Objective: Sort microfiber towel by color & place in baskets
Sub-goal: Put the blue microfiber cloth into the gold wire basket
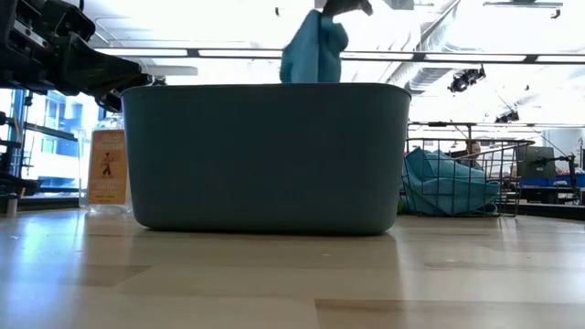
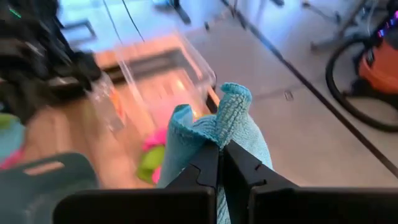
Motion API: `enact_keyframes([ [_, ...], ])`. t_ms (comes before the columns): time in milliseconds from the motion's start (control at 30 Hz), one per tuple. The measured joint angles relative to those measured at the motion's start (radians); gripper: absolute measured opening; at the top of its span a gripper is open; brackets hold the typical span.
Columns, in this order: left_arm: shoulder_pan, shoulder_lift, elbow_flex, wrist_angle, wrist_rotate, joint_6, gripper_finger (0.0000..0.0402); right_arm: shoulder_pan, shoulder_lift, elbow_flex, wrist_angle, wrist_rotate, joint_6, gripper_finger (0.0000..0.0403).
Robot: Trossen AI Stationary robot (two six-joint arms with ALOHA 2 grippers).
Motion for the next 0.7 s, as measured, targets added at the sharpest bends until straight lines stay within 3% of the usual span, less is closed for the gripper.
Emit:
enact_keyframes([
  [200, 0.0, 0.0, 0.0, 0.0, 0.0, 0.0, 0.0, 0.0, -0.106, 0.0, -0.01, -0.036, 0.011, 0.0],
  [400, 0.0, 0.0, 0.0, 0.0, 0.0, 0.0, 0.0, 0.007, -0.206, 0.0, -0.047, -0.163, 0.048, 0.0],
  [700, 0.0, 0.0, 0.0, 0.0, 0.0, 0.0, 0.0, 0.074, -0.338, 0.0, -0.281, -0.131, 0.091, 0.0],
])
